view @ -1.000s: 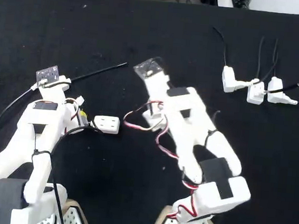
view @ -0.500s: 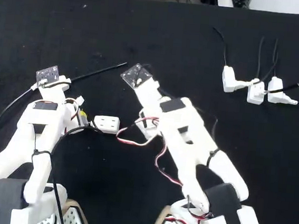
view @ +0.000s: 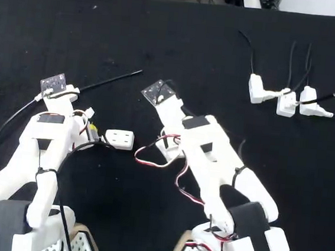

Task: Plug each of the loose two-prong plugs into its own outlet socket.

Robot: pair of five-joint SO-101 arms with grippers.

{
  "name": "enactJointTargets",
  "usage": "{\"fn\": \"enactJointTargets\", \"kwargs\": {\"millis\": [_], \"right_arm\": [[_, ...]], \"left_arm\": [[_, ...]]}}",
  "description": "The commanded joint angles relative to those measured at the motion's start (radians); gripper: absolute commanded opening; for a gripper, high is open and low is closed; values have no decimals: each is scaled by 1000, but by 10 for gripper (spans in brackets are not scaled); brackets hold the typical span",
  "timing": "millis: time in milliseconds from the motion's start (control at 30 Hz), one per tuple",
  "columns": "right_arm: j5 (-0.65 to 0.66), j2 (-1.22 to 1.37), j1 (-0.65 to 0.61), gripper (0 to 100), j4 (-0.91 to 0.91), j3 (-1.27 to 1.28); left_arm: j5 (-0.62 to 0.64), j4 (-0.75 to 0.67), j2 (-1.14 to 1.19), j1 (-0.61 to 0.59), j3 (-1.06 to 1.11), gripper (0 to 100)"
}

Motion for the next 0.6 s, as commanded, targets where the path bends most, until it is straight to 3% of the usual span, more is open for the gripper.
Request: {"fn": "enactJointTargets", "kwargs": {"millis": [0, 267, 367, 567], "right_arm": [[2, -4, 21, 106, -51, 4], [2, 2, 21, 103, -115, 7], [2, 1, 14, 6, -95, 24], [0, -8, 11, 11, -81, 53]], "left_arm": [[3, -6, -41, 7, -18, 223], [0, -12, -239, 5, 82, 223], [0, -41, -325, 4, 140, 223], [-29, -80, -428, 7, 206, 223]]}}
